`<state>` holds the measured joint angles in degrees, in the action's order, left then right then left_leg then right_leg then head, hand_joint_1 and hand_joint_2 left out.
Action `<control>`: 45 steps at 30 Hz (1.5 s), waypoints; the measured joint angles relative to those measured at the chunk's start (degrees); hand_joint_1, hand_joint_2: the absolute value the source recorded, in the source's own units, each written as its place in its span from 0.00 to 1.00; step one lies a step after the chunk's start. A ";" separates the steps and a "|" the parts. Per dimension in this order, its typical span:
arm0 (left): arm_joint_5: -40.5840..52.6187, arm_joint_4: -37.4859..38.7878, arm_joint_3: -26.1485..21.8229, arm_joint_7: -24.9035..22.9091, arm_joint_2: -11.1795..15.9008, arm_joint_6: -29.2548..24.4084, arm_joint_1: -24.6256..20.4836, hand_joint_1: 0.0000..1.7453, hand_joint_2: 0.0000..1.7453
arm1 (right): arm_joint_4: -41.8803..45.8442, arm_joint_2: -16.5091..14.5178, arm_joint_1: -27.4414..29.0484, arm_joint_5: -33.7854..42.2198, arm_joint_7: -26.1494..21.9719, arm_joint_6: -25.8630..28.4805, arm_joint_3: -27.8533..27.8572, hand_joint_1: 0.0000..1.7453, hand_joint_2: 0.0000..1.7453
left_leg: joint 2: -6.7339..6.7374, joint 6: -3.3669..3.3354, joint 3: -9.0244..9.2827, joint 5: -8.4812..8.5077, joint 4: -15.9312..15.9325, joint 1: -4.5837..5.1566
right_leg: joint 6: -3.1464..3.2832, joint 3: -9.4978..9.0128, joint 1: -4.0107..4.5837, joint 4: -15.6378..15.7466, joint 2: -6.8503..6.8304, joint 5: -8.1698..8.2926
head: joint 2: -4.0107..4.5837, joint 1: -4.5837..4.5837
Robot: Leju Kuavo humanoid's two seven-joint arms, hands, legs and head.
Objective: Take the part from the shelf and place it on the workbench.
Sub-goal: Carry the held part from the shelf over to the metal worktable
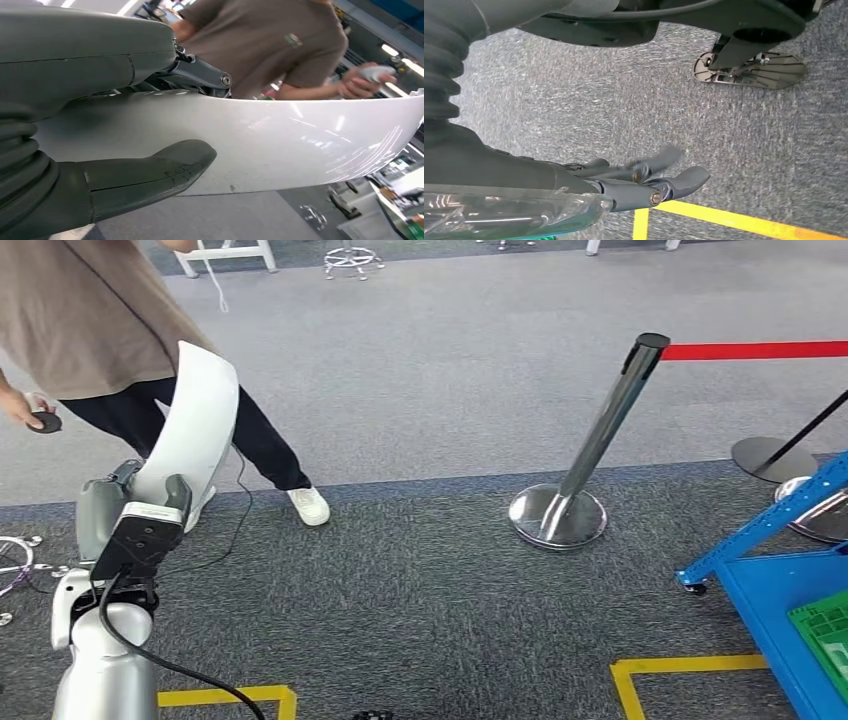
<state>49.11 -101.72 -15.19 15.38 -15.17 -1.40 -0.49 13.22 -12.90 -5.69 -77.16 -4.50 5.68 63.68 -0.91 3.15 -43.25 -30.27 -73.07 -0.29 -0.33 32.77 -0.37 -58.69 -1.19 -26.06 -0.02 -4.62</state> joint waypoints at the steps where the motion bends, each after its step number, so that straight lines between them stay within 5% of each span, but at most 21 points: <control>1: -0.01 0.00 -0.04 0.00 0.00 -0.01 0.09 1.00 1.00 | 0.01 0.01 -0.03 -0.06 0.05 0.05 0.00 0.00 1.00 | 0.08 -0.01 0.39 0.98 0.70 -0.02 | -0.02 -0.03 0.01 0.00 -0.62 -0.03 | 0.00 -0.01; 5: -0.18 0.00 -0.11 0.35 -0.03 -0.03 0.31 1.00 1.00 | 0.07 0.01 -0.15 -0.21 0.11 0.28 -0.01 0.00 1.00 | 3.39 -0.62 7.96 6.46 14.24 0.21 | -0.72 -0.32 0.43 -0.19 -2.46 -0.51 | 0.00 0.02; 8: -0.34 0.00 -0.20 0.64 -0.06 -0.07 0.71 1.00 1.00 | 0.14 0.03 -0.17 -0.29 0.11 0.42 -0.01 0.00 1.00 | 3.03 -1.69 8.75 6.53 16.20 0.44 | -1.60 -0.67 0.63 -0.01 -3.64 -0.82 | 0.00 0.16; 10: -0.41 0.00 -0.27 0.72 -0.11 -0.09 0.98 1.00 1.00 | 0.14 0.03 -0.21 -0.35 0.13 0.44 -0.01 0.00 1.00 | 2.07 -2.38 8.88 6.65 16.38 0.29 | -2.22 -0.32 0.40 -1.25 -2.51 -1.89 | 0.00 0.25; 13: -0.45 0.01 -0.18 0.83 -0.17 -0.10 1.11 1.00 1.00 | 0.14 0.03 -0.19 -0.26 0.09 0.52 -0.01 0.00 1.00 | 0.76 -3.10 8.97 6.70 16.46 0.13 | -2.66 4.36 0.28 -11.14 0.58 -6.91 | 0.00 0.47; 15: -0.46 0.02 -0.15 0.85 -0.17 -0.10 1.16 1.00 1.00 | 0.15 0.03 -0.36 -0.16 -0.01 0.57 -0.01 0.00 1.00 | -0.22 -3.18 9.01 6.67 16.44 0.16 | -2.68 7.25 0.30 -16.58 0.94 -8.36 | 0.00 0.50; 17: -0.48 0.03 -0.12 0.85 -0.17 -0.09 1.18 1.00 1.00 | 0.16 0.03 -0.44 -0.19 -0.04 0.62 -0.03 0.00 1.00 | -1.41 -3.10 9.20 6.64 16.40 0.09 | -2.62 6.11 0.17 -13.54 1.14 -5.45 | 0.00 0.51; 20: -0.52 0.03 -0.08 0.86 -0.17 -0.10 1.16 1.00 1.00 | 0.19 0.03 -0.20 -0.17 -0.03 0.70 -0.03 0.00 1.00 | -3.16 -2.38 9.25 6.51 16.06 0.00 | -2.58 1.00 -0.31 -2.55 3.36 -0.64 | 0.00 0.59; 23: -0.56 0.03 -0.06 1.00 -0.14 -0.10 1.15 1.00 1.00 | 0.21 0.03 -0.20 -0.14 -0.05 0.84 -0.02 0.00 1.00 | -4.15 -1.31 8.84 6.91 16.19 -0.17 | -1.62 0.13 -0.14 -0.73 3.83 -0.38 | 0.00 0.55; 25: -0.63 0.04 -0.08 1.15 -0.10 -0.11 1.16 1.00 1.00 | 0.25 0.03 -0.23 -0.15 -0.05 0.91 0.01 0.00 1.00 | -3.33 -0.82 8.45 6.37 15.63 -0.21 | -0.81 0.11 -0.13 -0.54 3.14 -0.10 | 0.00 0.44; 29: -0.92 0.20 -0.04 1.51 -0.09 -0.13 1.14 1.00 1.00 | 0.31 0.05 -0.03 -0.19 -0.03 0.96 0.01 0.00 1.00 | -0.16 -0.25 2.33 0.12 3.16 -0.07 | 0.08 0.15 0.05 -0.39 1.24 -0.05 | 0.00 0.12; 31: -1.02 0.34 -0.06 1.54 -0.09 -0.13 1.14 1.00 1.00 | 0.37 0.08 0.03 -0.19 -0.03 0.97 0.01 0.00 1.00 | 0.01 -0.31 0.70 -0.14 -0.02 -0.08 | 0.18 0.16 0.18 -0.40 0.17 -0.12 | 0.00 0.12; 35: -1.12 0.39 -0.03 1.60 -0.07 -0.15 1.12 1.00 1.00 | 0.45 0.09 -0.14 -0.20 -0.05 0.95 0.01 0.00 1.00 | 2.33 -0.93 7.57 5.87 12.64 0.24 | -0.26 -0.07 0.46 -0.48 -1.40 -0.42 | -0.01 0.15; 37: -1.13 0.39 0.00 1.66 -0.08 -0.16 1.12 1.00 1.00 | 0.48 0.09 -0.15 -0.20 -0.05 0.95 0.00 0.00 1.00 | 3.10 -1.37 9.11 6.27 15.87 0.56 | -0.80 -0.12 0.70 -0.45 -2.04 -0.58 | -0.01 0.21; 39: -1.14 0.39 -0.04 1.68 -0.10 -0.17 1.15 1.00 1.00 | 0.49 0.08 -0.18 -0.20 -0.05 0.95 0.01 0.00 1.00 | 2.26 -2.03 9.06 6.40 16.29 0.54 | -1.39 -0.28 0.65 -0.24 -2.66 -0.69 | 0.00 0.22; 41: -1.20 0.40 -0.07 1.69 -0.14 -0.21 1.16 1.00 1.00 | 0.50 0.07 -0.23 -0.21 -0.05 0.96 0.00 0.00 1.00 | 1.44 -2.73 9.23 6.61 16.62 0.30 | -1.99 0.49 0.48 -2.19 -1.68 -2.11 | 0.00 0.32; 45: -1.43 0.51 -0.09 1.71 -0.15 -0.23 1.17 1.00 1.00 | 0.52 0.07 -0.32 -0.11 -0.10 1.03 0.02 0.00 1.00 | -0.16 -3.24 9.35 6.66 16.70 0.16 | -2.53 7.23 0.31 -15.73 0.82 -7.90 | 0.00 0.66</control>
<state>47.69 -101.21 -15.28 17.09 -15.32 -1.63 0.68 13.74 -12.83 -6.00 -77.27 -4.60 6.71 63.70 -1.07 -0.09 -33.90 -23.61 -56.37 -0.13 -2.86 39.99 -0.06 -74.42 -0.38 -33.95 -0.02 -3.96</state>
